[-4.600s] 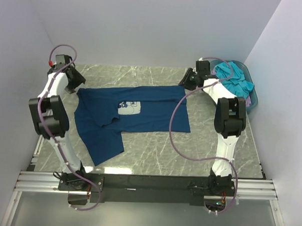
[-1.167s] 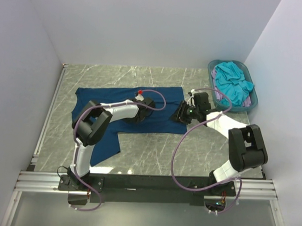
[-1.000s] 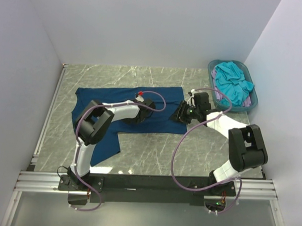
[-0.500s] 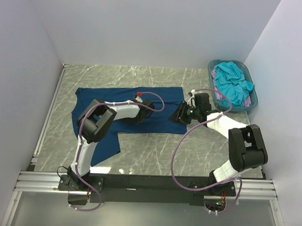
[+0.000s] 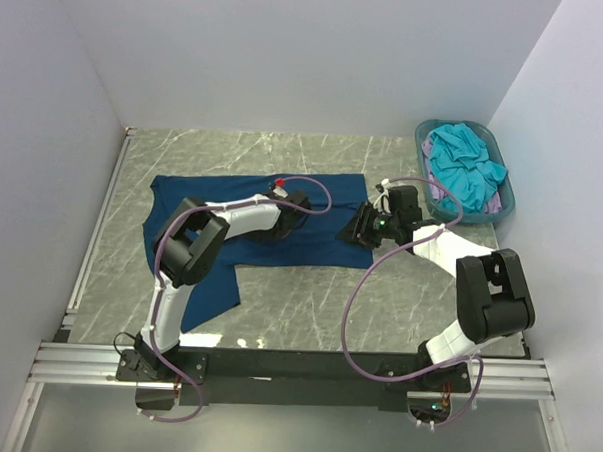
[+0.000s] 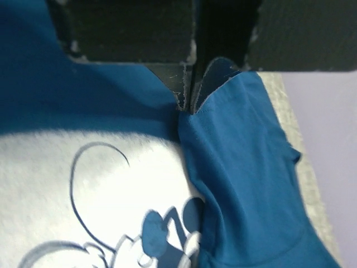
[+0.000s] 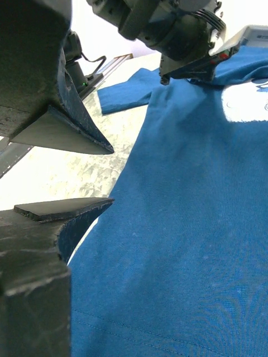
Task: Fold and stack the t-shirts
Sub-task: Fold the tshirt
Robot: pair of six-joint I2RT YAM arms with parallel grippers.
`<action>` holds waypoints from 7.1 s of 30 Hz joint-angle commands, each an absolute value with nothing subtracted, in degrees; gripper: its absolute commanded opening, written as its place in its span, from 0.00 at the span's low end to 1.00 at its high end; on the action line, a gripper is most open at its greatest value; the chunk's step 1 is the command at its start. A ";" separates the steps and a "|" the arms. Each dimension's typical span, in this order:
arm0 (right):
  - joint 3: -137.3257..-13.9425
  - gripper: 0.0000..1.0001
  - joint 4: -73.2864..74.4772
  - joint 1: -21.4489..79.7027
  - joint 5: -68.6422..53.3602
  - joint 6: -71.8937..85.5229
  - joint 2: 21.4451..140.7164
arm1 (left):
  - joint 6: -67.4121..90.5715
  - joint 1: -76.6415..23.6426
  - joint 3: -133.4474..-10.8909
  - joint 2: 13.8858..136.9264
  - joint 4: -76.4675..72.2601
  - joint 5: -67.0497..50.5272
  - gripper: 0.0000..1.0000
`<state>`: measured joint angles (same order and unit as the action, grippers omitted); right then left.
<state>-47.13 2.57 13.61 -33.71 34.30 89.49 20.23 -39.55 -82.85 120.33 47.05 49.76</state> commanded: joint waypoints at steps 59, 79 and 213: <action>-46.85 0.44 2.02 13.45 -37.62 31.82 88.95 | 38.67 -4.22 -59.32 92.98 36.74 11.16 0.23; -48.25 0.44 4.56 13.45 -37.27 30.85 89.03 | 37.36 -4.31 -55.64 87.63 43.59 11.43 0.01; -75.60 0.46 33.66 14.15 -0.62 21.35 102.58 | 44.65 -13.64 -88.42 107.70 41.92 7.90 0.83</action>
<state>-77.95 32.64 13.74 -2.87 21.37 110.54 43.40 -15.90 -88.07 116.90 40.47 6.70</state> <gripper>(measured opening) 0.455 0.817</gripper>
